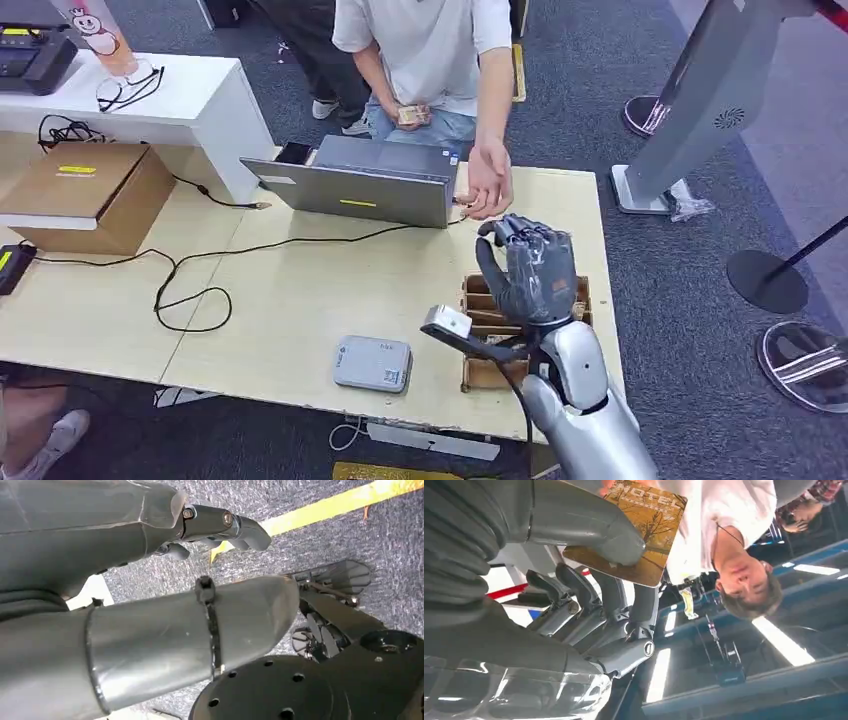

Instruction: Pass the card to the sensor for recognition and then transmit it.

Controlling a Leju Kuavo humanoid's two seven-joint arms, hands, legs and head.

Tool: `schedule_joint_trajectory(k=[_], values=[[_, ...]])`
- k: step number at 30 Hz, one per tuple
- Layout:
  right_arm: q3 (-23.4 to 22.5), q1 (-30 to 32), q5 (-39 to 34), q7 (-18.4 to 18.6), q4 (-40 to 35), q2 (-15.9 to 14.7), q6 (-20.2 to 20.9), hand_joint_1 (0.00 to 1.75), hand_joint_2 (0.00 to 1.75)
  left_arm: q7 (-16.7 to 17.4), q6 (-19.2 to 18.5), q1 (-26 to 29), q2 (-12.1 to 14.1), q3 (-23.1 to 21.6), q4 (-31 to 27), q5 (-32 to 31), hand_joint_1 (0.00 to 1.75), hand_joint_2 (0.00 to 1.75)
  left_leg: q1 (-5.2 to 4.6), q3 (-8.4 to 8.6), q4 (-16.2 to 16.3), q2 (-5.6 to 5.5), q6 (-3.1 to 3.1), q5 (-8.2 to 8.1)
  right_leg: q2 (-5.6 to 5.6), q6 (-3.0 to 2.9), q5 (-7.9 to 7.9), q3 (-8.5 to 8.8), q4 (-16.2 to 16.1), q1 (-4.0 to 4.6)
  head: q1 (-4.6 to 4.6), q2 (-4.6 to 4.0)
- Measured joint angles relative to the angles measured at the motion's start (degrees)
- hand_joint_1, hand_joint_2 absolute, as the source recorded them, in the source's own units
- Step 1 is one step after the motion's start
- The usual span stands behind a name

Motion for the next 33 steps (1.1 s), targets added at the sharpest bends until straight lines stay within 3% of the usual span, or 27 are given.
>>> schedule_joint_trajectory(k=[17,18,19,28,29,33], values=[[1.66,-10.14,1.49,1.53,18.66,5.46,-7.32,1.75,1.75,0.35,4.55,-1.24,3.08,-2.62,7.15,0.0,0.0,0.0,0.0,0.0,0.0,-0.01,0.0,0.01,0.0,0.0,0.0,-0.01,0.01,0.0,0.0,0.0],[1.66,-10.59,1.6,1.71,19.39,5.7,-7.41,0.44,1.75,0.5,4.59,-1.29,3.21,-2.78,7.43,0.0,0.0,0.0,0.0,0.0,0.0,-0.02,0.0,0.01,-0.01,0.0,0.0,-0.01,0.01,0.0,0.0,0.0],[1.66,-10.9,1.88,1.9,19.98,5.92,-7.43,0.0,1.75,0.7,4.63,-1.35,3.28,-2.99,7.69,0.0,0.0,0.0,0.0,-0.01,0.0,-0.02,0.0,0.01,-0.01,0.0,0.0,-0.01,0.0,0.0,0.0,0.0],[1.66,-12.81,3.19,4.07,25.35,6.97,-7.41,0.0,1.75,1.44,4.68,-2.06,4.15,-3.96,9.31,0.0,0.0,0.0,0.0,0.0,0.0,-0.02,0.0,0.01,0.0,0.0,0.0,-0.01,0.0,0.0,0.0,0.0],[1.66,-12.87,3.19,4.07,25.63,6.99,-7.43,0.0,0.0,1.46,4.7,-2.09,4.24,-3.98,9.44,0.0,0.0,0.0,0.0,0.0,0.0,-0.02,0.0,0.01,-0.01,0.0,0.0,-0.01,0.0,0.0,0.0,0.0],[1.66,-12.93,3.17,4.11,26.22,7.01,-7.43,0.0,0.0,1.53,4.76,-2.11,4.39,-4.0,9.7,0.0,0.0,0.0,0.0,-0.01,0.0,-0.02,0.0,0.0,-0.01,0.0,0.0,-0.01,0.0,0.0,0.0,0.0]])
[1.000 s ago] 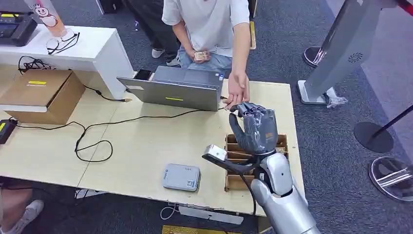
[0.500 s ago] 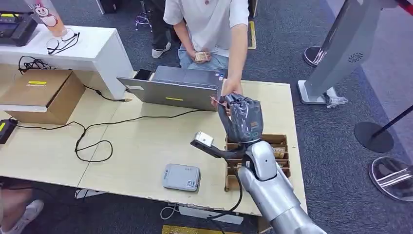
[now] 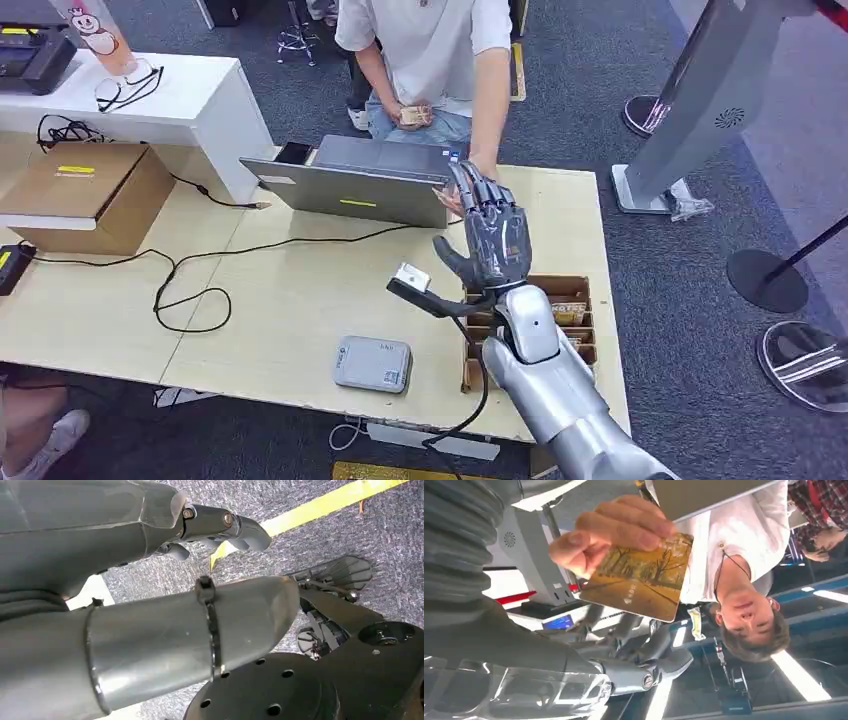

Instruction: Pass the card to the sensor for recognition and then transmit it.

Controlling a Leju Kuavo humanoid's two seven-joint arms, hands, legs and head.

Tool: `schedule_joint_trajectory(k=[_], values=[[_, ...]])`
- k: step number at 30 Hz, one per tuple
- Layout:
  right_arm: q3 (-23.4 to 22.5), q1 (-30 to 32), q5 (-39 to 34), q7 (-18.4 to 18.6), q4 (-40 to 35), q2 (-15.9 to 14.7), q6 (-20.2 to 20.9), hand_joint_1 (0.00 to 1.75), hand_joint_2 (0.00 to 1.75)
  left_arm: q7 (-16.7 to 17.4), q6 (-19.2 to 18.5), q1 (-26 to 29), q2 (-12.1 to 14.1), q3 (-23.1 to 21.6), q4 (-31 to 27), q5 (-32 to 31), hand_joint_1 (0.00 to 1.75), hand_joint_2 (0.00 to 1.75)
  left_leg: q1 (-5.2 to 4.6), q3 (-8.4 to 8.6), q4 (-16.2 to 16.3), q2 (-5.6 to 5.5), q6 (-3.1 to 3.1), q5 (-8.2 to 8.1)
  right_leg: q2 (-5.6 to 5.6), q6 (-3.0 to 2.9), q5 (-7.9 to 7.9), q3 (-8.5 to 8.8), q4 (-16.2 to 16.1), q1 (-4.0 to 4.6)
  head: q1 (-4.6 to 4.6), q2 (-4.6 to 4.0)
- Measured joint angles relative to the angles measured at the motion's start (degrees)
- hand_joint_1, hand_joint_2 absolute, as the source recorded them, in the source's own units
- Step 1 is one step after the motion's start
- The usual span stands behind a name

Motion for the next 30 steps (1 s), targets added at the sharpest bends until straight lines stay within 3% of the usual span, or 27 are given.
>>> schedule_joint_trajectory(k=[17,26,30], values=[[0.72,1.74,-7.76,-3.87,-4.11,0.02,1.93,0.0,0.0,-0.35,-0.02,0.41,0.11,-0.63,0.42,0.22,0.0,0.0,0.0,0.0,0.0,0.0,0.0,0.0,0.0,0.0,0.0,0.0,0.0,0.0,0.0,0.0],[1.49,5.8,-26.94,-12.96,-14.02,-0.52,12.06,0.0,0.0,-0.72,-0.55,0.94,0.15,-0.72,0.5,0.31,0.0,0.0,0.0,0.0,0.0,0.0,0.0,-0.01,0.0,0.0,-0.01,-0.02,-0.01,0.0,0.0,0.0],[1.86,8.71,-37.45,-16.98,-20.32,-1.53,19.68,0.0,0.0,-0.9,-0.96,1.17,0.2,-0.74,0.5,0.31,0.0,0.0,0.0,0.0,0.0,0.0,0.0,-0.01,0.0,0.0,-0.01,-0.03,-0.01,0.0,0.0,0.0]])
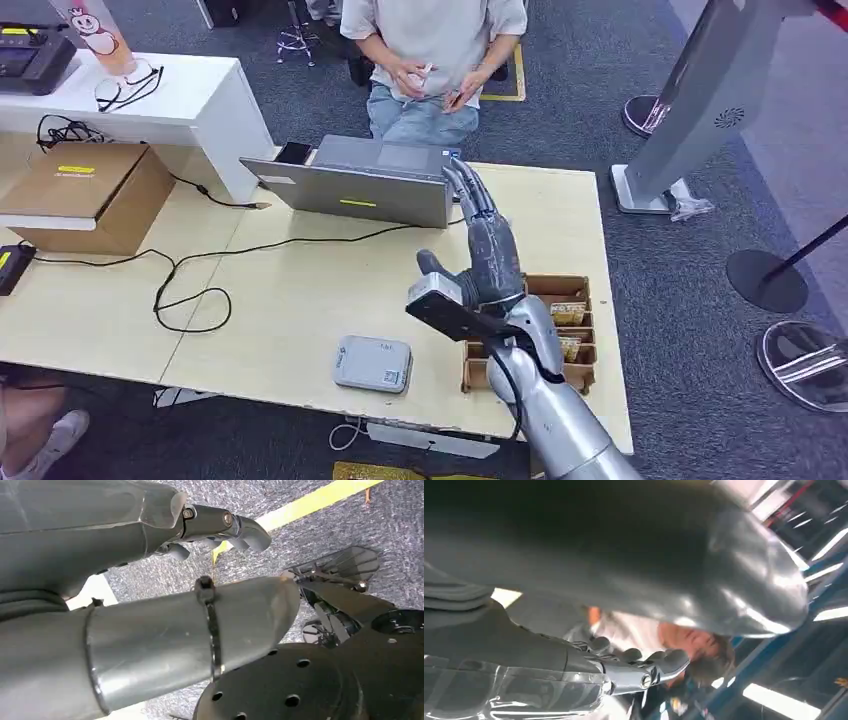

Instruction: Pass the card to the sensor for recognition and then transmit it.

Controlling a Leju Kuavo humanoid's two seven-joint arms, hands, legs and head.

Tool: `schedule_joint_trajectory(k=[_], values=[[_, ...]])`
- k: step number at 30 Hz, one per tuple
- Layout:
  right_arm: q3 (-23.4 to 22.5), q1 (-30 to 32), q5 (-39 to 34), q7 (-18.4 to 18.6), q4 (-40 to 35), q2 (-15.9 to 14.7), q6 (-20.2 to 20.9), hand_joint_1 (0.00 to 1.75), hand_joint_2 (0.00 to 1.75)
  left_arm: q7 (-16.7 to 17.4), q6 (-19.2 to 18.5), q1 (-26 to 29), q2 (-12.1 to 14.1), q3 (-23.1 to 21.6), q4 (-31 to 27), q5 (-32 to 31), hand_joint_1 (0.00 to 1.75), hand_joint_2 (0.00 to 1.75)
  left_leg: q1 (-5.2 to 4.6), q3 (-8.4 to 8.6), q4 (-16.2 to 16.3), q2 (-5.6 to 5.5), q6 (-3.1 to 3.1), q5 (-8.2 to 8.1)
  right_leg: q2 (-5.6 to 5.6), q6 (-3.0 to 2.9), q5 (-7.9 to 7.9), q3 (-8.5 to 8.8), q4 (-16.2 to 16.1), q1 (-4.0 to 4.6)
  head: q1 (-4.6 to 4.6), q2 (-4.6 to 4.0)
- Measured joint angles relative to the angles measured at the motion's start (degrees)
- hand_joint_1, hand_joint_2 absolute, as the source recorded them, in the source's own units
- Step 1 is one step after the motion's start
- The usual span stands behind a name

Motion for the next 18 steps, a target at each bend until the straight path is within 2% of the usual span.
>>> schedule_joint_trajectory(k=[4,8,12,16,18], values=[[0.15,3.59,-12.63,-3.63,-6.23,-1.44,10.55,0.0,0.0,-0.37,-0.42,0.19,0.02,0.0,0.0,0.07,0.0,0.0,0.0,-0.01,0.0,-0.01,0.02,-0.02,-0.01,0.0,-0.01,0.0,0.0,0.0,0.0,0.0],[-0.09,7.61,-22.01,-5.01,-11.4,-2.76,18.9,0.0,0.0,-0.46,-1.23,0.44,-0.07,0.0,-0.02,0.17,0.0,0.0,0.0,-0.01,0.0,-0.01,0.03,-0.02,-0.01,0.01,-0.03,0.0,-0.01,0.0,0.0,0.0],[-0.63,10.28,-26.78,-5.4,-13.88,-3.26,23.94,0.0,0.0,-0.48,-2.14,0.83,-0.41,0.0,-0.21,0.24,0.0,0.0,0.0,0.03,0.0,0.03,-0.01,-0.05,0.02,0.01,-0.03,0.0,-0.01,0.0,-0.02,0.0],[-1.49,15.65,-32.5,-4.46,-16.45,-3.65,29.87,0.0,0.0,-0.48,-4.05,1.63,-1.79,0.13,-2.52,0.26,0.0,0.0,0.0,-0.02,0.0,-0.02,-0.01,-0.06,-0.02,0.04,-0.06,0.0,-0.02,0.0,0.0,0.0],[-1.81,17.36,-33.09,-3.61,-17.19,-3.81,29.21,0.0,0.0,-0.44,-4.9,1.67,-2.56,0.28,-3.63,0.26,0.0,0.0,0.0,-0.03,0.0,-0.02,-0.02,-0.07,-0.02,0.04,-0.06,0.01,-0.02,0.0,0.0,0.0]])
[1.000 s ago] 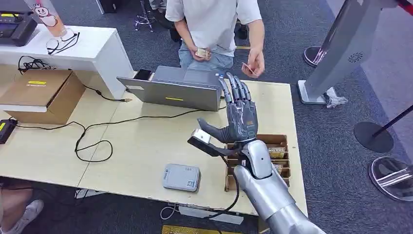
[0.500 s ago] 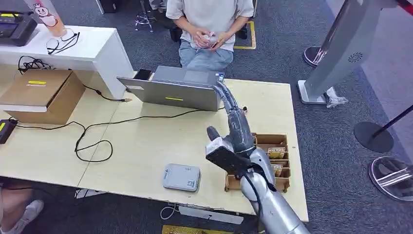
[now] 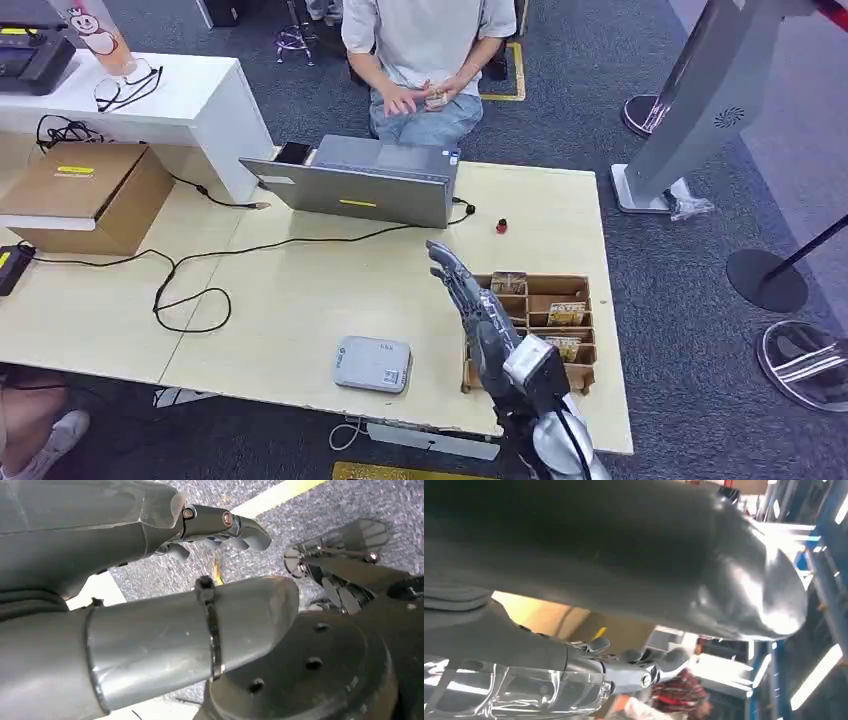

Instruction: Pass the card to the sensor for recognition and then transmit it.

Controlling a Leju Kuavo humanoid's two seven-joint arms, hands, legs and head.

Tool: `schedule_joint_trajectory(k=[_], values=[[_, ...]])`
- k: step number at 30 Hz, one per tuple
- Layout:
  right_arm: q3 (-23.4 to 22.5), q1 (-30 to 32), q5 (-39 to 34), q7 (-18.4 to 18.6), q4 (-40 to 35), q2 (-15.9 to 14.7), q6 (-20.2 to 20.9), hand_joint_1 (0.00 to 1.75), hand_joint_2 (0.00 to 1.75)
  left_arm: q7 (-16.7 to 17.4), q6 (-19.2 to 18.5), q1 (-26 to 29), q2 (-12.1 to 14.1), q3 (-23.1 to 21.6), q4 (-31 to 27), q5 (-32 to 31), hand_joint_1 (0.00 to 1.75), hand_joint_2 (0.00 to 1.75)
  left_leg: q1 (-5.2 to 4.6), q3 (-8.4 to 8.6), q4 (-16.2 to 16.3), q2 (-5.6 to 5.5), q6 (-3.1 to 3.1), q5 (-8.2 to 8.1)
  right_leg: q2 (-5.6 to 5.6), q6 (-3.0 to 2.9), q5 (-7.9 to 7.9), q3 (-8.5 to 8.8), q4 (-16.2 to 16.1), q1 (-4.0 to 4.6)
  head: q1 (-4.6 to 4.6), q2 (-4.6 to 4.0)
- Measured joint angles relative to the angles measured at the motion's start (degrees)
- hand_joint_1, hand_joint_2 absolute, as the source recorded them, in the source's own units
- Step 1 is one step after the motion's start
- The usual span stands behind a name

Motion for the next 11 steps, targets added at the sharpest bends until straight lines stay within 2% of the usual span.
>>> schedule_joint_trajectory(k=[6,11], values=[[-0.07,2.3,2.1,2.71,-1.62,-0.46,-2.91,0.0,0.0,0.63,-1.62,0.33,-2.38,1.0,-3.99,-0.02,0.0,0.0,0.0,0.01,0.0,0.01,0.0,0.0,0.01,0.0,0.0,0.0,0.0,0.0,0.0,0.0],[-0.09,2.4,0.75,3.28,-2.77,-0.48,-3.82,0.0,0.0,1.16,-1.31,0.21,-2.9,1.09,-4.85,-0.13,0.0,0.0,0.01,0.03,0.0,0.02,0.0,0.0,0.01,0.0,0.01,0.0,0.0,0.0,0.0,0.0]])
